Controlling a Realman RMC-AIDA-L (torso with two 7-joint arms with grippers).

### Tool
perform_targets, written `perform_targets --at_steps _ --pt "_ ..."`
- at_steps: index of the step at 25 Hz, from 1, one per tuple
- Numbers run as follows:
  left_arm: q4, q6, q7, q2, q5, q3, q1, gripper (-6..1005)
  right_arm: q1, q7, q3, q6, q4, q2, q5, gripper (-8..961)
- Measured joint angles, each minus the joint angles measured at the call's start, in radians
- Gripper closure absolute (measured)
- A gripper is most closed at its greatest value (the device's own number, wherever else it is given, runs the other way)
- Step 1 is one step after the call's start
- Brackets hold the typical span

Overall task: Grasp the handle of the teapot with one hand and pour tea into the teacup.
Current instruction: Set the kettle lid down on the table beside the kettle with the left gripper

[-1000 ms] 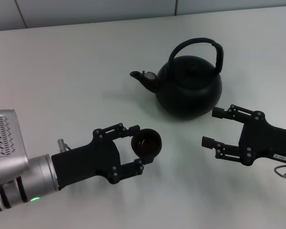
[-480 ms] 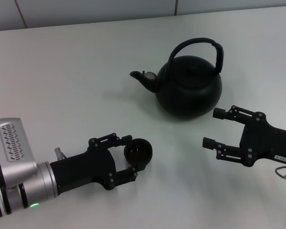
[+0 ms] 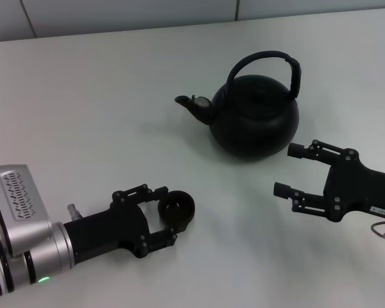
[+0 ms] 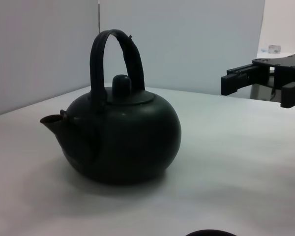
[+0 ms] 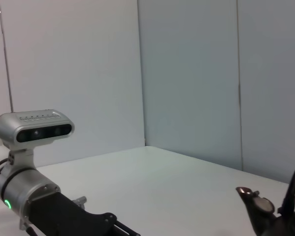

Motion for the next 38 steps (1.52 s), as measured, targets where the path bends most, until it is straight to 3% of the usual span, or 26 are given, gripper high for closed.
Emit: perform_targets --at_steps 36,38 --pt "0.097 -0.005 -0.062 0.0 0.003 0.043 0.037 236 -0.002 0.011 0.014 0.004 -0.025 -0.004 -0.002 184" --pt "0.098 -0.005 -0.062 0.0 0.002 0.044 0.038 194 -0.002 0.01 0.014 0.011 -0.025 -0.004 -0.002 184"
